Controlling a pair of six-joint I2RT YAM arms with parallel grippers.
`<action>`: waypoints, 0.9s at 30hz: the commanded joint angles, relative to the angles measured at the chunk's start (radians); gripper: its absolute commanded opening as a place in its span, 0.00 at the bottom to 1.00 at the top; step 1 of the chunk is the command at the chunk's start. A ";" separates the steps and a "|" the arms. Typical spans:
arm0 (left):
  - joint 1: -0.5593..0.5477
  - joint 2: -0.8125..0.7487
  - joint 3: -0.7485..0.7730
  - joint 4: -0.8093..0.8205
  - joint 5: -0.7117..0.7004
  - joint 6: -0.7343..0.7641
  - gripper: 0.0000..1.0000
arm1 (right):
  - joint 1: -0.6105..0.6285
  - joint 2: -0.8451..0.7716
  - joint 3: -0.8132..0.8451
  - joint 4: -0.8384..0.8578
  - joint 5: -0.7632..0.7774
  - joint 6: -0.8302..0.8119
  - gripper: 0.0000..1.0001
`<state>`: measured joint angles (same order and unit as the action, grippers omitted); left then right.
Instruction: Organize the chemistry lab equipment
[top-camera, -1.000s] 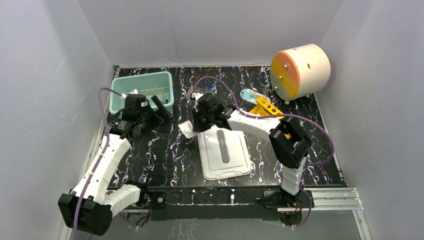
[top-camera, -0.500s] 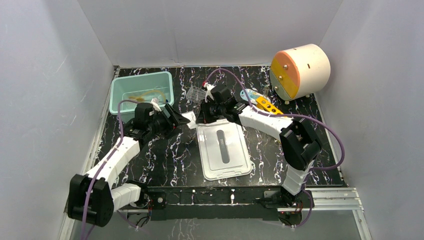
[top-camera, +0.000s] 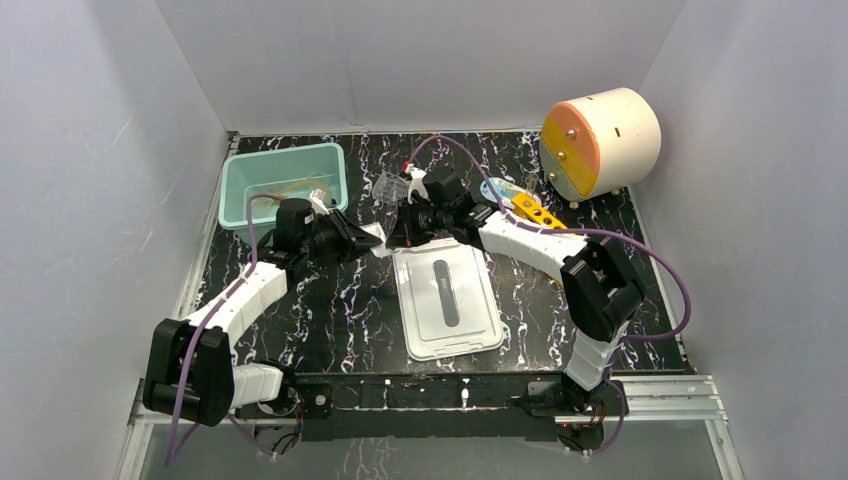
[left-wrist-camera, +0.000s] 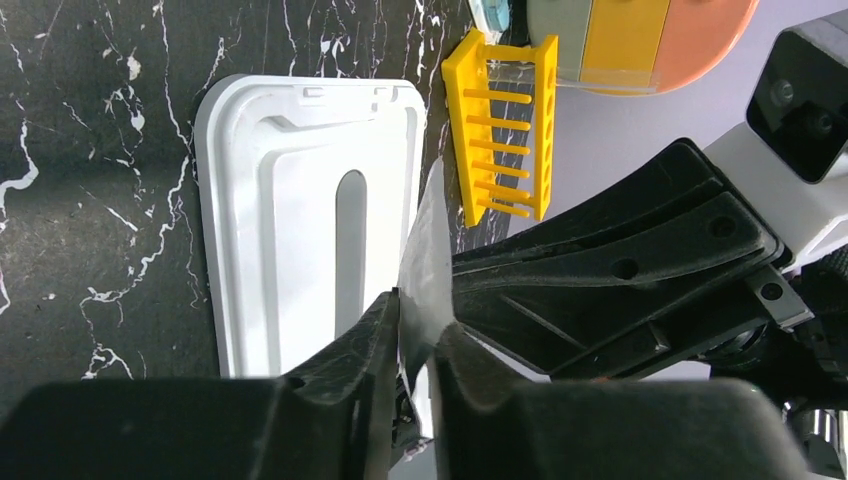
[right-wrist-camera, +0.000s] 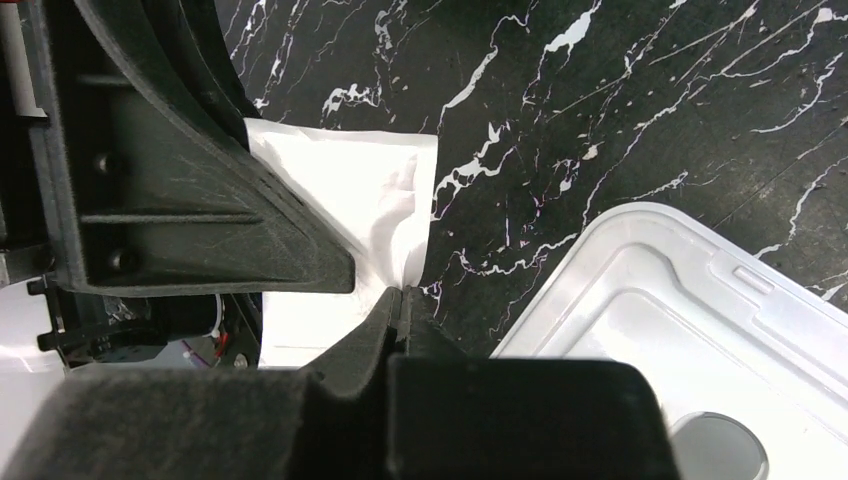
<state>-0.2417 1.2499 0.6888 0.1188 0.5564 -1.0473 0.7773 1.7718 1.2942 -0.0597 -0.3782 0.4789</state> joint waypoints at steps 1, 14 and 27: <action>-0.001 -0.012 0.042 -0.020 -0.007 0.002 0.09 | -0.007 -0.033 0.027 0.050 -0.029 -0.012 0.00; -0.001 -0.064 0.139 -0.191 -0.107 0.134 0.00 | -0.013 -0.237 -0.059 0.061 0.288 -0.087 0.58; 0.197 0.065 0.498 -0.405 -0.323 0.253 0.00 | -0.035 -0.370 -0.110 -0.006 0.493 -0.086 0.69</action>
<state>-0.1314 1.2434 1.0935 -0.2050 0.3115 -0.8158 0.7502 1.4189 1.1851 -0.0582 0.0769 0.3931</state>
